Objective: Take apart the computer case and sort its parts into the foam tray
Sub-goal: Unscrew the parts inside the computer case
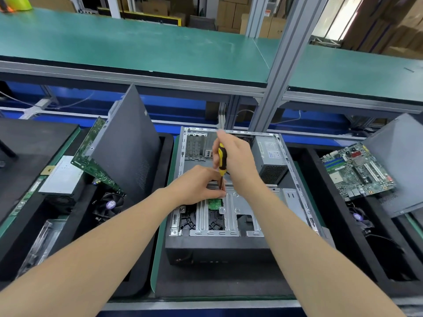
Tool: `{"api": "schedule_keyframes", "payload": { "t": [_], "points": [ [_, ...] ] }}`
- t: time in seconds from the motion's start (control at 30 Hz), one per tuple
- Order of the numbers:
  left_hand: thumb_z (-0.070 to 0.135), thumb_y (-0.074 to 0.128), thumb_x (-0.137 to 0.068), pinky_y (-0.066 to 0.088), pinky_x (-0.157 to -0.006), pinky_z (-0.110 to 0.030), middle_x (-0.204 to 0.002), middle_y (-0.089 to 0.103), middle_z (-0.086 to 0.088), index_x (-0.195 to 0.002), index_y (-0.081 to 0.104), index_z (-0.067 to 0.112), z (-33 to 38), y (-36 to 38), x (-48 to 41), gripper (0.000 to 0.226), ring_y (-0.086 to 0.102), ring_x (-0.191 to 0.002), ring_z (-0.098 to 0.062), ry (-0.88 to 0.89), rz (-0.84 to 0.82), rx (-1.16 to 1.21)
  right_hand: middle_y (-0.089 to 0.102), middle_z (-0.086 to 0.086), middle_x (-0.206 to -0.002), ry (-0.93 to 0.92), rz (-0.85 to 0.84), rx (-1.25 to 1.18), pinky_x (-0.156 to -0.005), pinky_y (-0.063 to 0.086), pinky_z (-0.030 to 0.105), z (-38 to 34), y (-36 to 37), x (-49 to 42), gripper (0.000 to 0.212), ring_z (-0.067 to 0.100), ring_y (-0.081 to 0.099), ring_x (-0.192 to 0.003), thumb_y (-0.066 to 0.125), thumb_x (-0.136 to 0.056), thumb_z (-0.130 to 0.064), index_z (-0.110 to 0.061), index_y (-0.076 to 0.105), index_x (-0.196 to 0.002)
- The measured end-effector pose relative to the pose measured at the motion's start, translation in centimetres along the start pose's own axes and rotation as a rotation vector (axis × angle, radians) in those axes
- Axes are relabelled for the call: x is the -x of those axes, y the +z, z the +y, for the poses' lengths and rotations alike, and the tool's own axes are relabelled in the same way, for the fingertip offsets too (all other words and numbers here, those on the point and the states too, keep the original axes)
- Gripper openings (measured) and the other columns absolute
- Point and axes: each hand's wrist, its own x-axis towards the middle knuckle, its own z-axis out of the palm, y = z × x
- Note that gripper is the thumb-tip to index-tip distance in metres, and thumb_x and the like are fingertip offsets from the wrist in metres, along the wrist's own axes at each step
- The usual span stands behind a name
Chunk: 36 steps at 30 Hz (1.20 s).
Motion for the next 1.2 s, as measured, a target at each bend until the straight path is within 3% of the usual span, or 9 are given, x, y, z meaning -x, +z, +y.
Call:
{"api": "schedule_keyframes", "payload": {
  "t": [0.1, 0.2, 0.27, 0.37, 0.5, 0.67, 0.9, 1.03, 1.2],
  "points": [
    [0.049, 0.068, -0.089, 0.053, -0.070, -0.026, -0.089, 0.067, 0.028, -0.090, 0.066, 0.049, 0.3, -0.1, 0.1, 0.002, 0.064, -0.082, 0.001, 0.031, -0.005, 0.001, 0.059, -0.001, -0.061, -0.058, 0.253, -0.055, -0.057, 0.048, 0.028, 0.4, 1.6, 0.9, 0.048, 0.012, 0.055, -0.058, 0.049, -0.110, -0.038, -0.015, 0.065, -0.071],
    [0.024, 0.068, -0.089, 0.041, -0.064, -0.005, -0.085, 0.061, 0.045, -0.080, 0.056, 0.064, 0.6, -0.4, 0.4, 0.042, 0.058, -0.080, 0.016, 0.041, 0.017, 0.014, 0.046, -0.005, -0.057, -0.051, 0.318, -0.102, -0.059, 0.035, 0.033, 0.4, 2.9, 1.0, 0.052, 0.012, 0.040, -0.054, 0.045, -0.112, -0.034, -0.017, 0.055, -0.064],
    [0.011, 0.062, -0.087, 0.042, -0.069, -0.007, -0.089, 0.062, 0.043, -0.082, 0.061, 0.056, 0.3, -0.4, 0.4, 0.046, 0.060, -0.086, 0.014, 0.012, -0.004, 0.018, 0.040, -0.004, -0.055, -0.066, 0.307, -0.156, -0.057, 0.029, 0.031, 0.4, 2.9, 1.0, 0.054, 0.014, 0.033, -0.052, 0.048, -0.110, -0.031, -0.020, 0.047, -0.057],
    [-0.001, 0.051, -0.081, 0.056, -0.074, -0.036, -0.101, 0.069, 0.030, -0.095, 0.073, 0.035, -0.2, -0.3, 0.2, 0.044, 0.066, -0.084, -0.009, -0.037, -0.032, 0.034, 0.031, -0.004, -0.051, -0.069, 0.191, -0.236, -0.050, 0.022, 0.028, 0.5, 1.9, 0.7, 0.052, 0.015, 0.024, -0.048, 0.054, -0.099, -0.030, -0.023, 0.039, -0.050],
    [0.002, 0.049, -0.080, 0.048, -0.055, -0.037, -0.090, 0.070, 0.016, -0.089, 0.071, 0.039, -0.3, -0.2, 0.0, 0.044, 0.050, -0.054, -0.013, -0.045, -0.037, 0.013, 0.024, -0.003, -0.049, -0.005, -0.080, -0.302, -0.047, 0.015, 0.025, 0.6, 0.0, -0.1, 0.045, 0.016, 0.016, -0.046, 0.054, -0.092, -0.028, -0.019, 0.035, -0.052],
    [0.012, 0.057, -0.084, 0.052, -0.063, -0.039, -0.081, 0.069, 0.005, -0.079, 0.061, 0.046, -0.1, -0.3, 0.0, 0.035, 0.059, -0.072, -0.012, -0.069, -0.014, 0.024, 0.023, -0.003, -0.046, 0.066, -0.422, -0.331, -0.045, 0.013, 0.027, 0.4, -1.3, -1.2, 0.045, 0.015, 0.013, -0.044, 0.047, -0.094, -0.023, -0.022, 0.037, -0.050],
    [0.052, 0.067, -0.084, 0.055, -0.077, -0.044, -0.087, 0.071, 0.009, -0.089, 0.070, 0.035, 0.1, -0.2, 0.1, 0.018, 0.065, -0.083, -0.011, -0.048, -0.021, 0.039, 0.024, -0.004, -0.046, 0.104, -0.559, -0.366, -0.043, 0.015, 0.027, 0.5, -2.1, -2.1, 0.043, 0.013, 0.016, -0.042, 0.045, -0.094, -0.021, -0.022, 0.037, -0.051],
    [0.058, 0.071, -0.083, 0.056, -0.079, -0.044, -0.090, 0.071, 0.012, -0.083, 0.069, 0.037, -0.1, -0.2, 0.0, 0.021, 0.066, -0.085, -0.010, -0.064, -0.018, 0.018, 0.031, 0.001, -0.049, 0.037, -0.420, -0.253, -0.047, 0.030, 0.028, 0.6, -1.8, -1.6, 0.040, 0.019, 0.026, -0.043, 0.046, -0.102, -0.025, -0.015, 0.050, -0.063],
    [0.054, 0.073, -0.084, 0.052, -0.070, -0.028, -0.087, 0.066, 0.027, -0.074, 0.062, 0.043, 0.1, -0.2, 0.1, 0.019, 0.062, -0.083, 0.001, -0.014, 0.003, 0.011, 0.058, 0.004, -0.061, -0.072, 0.126, -0.190, -0.058, 0.050, 0.031, 0.6, -0.2, 0.6, 0.035, 0.019, 0.055, -0.057, 0.063, -0.101, -0.028, -0.019, 0.065, -0.066]
  ]
}}
